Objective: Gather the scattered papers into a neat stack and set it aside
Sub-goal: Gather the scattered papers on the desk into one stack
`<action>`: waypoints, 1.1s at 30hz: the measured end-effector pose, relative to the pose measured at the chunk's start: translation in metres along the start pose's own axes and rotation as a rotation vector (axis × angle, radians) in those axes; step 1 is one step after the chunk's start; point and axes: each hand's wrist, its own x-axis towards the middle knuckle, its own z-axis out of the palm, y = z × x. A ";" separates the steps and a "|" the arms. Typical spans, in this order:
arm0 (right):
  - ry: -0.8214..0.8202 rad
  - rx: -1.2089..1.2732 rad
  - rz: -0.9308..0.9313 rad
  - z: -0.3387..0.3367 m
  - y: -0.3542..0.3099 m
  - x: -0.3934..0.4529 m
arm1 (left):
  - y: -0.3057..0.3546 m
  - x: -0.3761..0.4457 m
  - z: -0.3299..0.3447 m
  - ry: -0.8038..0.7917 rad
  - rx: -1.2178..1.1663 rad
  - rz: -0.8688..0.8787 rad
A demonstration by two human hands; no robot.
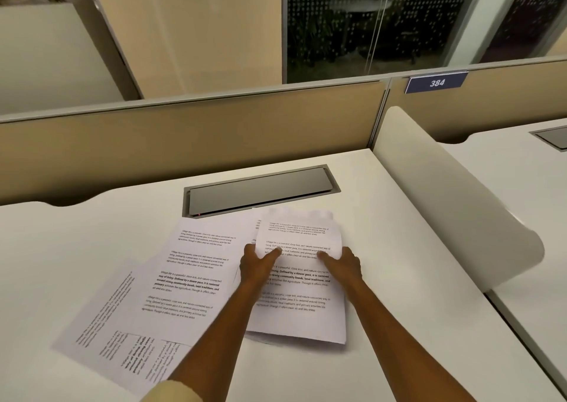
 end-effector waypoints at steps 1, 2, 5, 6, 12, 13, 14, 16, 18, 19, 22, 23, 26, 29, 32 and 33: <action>-0.002 0.036 0.000 0.001 0.001 -0.001 | -0.001 0.000 0.000 -0.012 -0.020 -0.006; 0.002 0.077 -0.006 0.001 0.003 -0.001 | -0.001 0.000 0.001 -0.024 -0.032 -0.012; 0.006 0.191 -0.016 0.003 0.008 -0.002 | -0.002 -0.002 0.002 -0.057 -0.040 -0.032; -0.004 0.239 -0.023 0.003 0.010 -0.001 | -0.002 -0.002 0.002 -0.068 -0.038 -0.037; -0.283 0.611 -0.038 -0.004 0.010 -0.008 | -0.005 -0.007 0.005 -0.111 -0.079 -0.055; -0.309 0.616 -0.057 -0.006 0.009 -0.011 | -0.005 -0.009 0.006 -0.110 -0.093 -0.058; -0.320 0.619 -0.079 -0.008 0.008 -0.014 | -0.005 -0.010 0.006 -0.107 -0.099 -0.057; -0.320 0.617 -0.110 -0.014 0.006 -0.021 | -0.007 -0.013 0.007 -0.108 -0.102 -0.058; -0.339 0.609 -0.140 -0.021 0.003 -0.028 | -0.009 -0.015 0.006 -0.115 -0.111 -0.054; -0.361 0.602 -0.159 -0.024 0.001 -0.032 | -0.009 -0.016 0.006 -0.117 -0.119 -0.052; -0.424 0.583 -0.189 -0.034 -0.002 -0.040 | -0.010 -0.021 0.004 -0.132 -0.122 -0.045; -0.445 0.581 -0.195 -0.037 -0.003 -0.043 | -0.011 -0.021 0.004 -0.142 -0.118 -0.043; -0.513 0.560 -0.202 -0.045 -0.009 -0.052 | -0.009 -0.024 0.002 -0.162 -0.120 -0.044; -0.555 0.528 -0.198 -0.052 -0.014 -0.062 | -0.008 -0.030 -0.004 -0.233 -0.222 -0.089; -0.580 0.530 -0.197 -0.058 -0.014 -0.069 | -0.014 -0.036 -0.013 -0.361 -0.273 -0.107; -0.580 0.537 -0.195 -0.059 -0.013 -0.071 | -0.017 -0.036 -0.017 -0.390 -0.306 -0.098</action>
